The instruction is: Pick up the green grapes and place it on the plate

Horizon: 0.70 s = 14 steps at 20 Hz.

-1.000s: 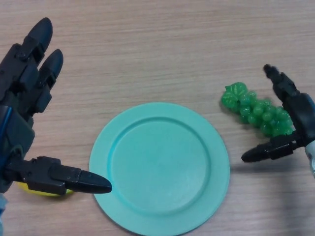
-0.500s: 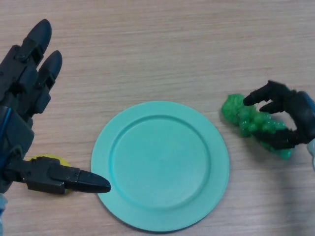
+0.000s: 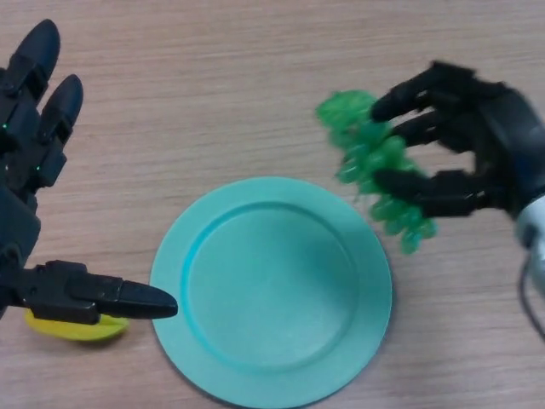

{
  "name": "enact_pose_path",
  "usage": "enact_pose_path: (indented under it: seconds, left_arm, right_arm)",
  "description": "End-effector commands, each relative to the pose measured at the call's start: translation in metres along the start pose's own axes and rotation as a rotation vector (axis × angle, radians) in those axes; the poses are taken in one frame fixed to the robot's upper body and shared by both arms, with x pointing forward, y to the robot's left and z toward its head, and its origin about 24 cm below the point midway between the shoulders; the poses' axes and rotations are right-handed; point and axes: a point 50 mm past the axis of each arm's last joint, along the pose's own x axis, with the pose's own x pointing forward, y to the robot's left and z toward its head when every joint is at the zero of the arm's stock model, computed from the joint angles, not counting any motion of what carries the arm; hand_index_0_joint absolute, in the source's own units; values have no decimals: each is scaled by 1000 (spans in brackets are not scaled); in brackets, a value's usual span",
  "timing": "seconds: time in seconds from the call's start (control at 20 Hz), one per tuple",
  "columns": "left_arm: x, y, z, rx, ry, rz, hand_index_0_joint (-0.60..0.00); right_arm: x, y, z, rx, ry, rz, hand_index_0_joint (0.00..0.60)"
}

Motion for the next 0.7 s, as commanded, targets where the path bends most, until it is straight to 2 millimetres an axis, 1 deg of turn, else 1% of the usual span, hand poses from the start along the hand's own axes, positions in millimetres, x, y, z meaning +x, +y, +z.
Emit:
enact_pose_path:
  seconds: [0.05,0.1,0.15,0.2,0.25,0.3,0.35,0.4,0.45,0.5,0.65,0.7]
  left_arm:
    - [-3,12,33,86,-230,62,0]
    - [-2,14,33,79,-234,74,0]
    - [-2,15,33,77,-236,78,0]
    - [-2,15,33,76,-238,82,0]
    - [-2,15,33,76,-238,82,0]
    - [-2,15,32,76,-238,83,0]
    - [-2,15,32,77,-239,84,0]
    - [-2,14,33,77,-241,86,0]
    - [-2,13,33,76,-241,86,0]
    - [-3,13,34,75,-241,83,0]
    - [-3,13,35,73,-242,75,0]
    - [-4,13,35,73,-242,67,0]
  right_arm:
    - [-6,3,35,-33,-188,-21,600]
    - [-9,17,40,-29,-190,2,600]
    - [-10,22,41,-39,-193,16,600]
    - [-11,33,43,-34,-180,57,600]
    - [-12,34,44,-35,-178,62,550]
    - [-12,35,46,-43,-181,71,400]
    - [-12,37,48,-49,-184,78,300]
    - [-12,38,52,-63,-192,89,150]
    - [-12,38,56,-76,-205,90,50]
    - [-12,35,60,-83,-223,69,0]
    - [-16,22,61,-84,-232,22,0]
    - [-22,13,62,-80,-244,-8,0]
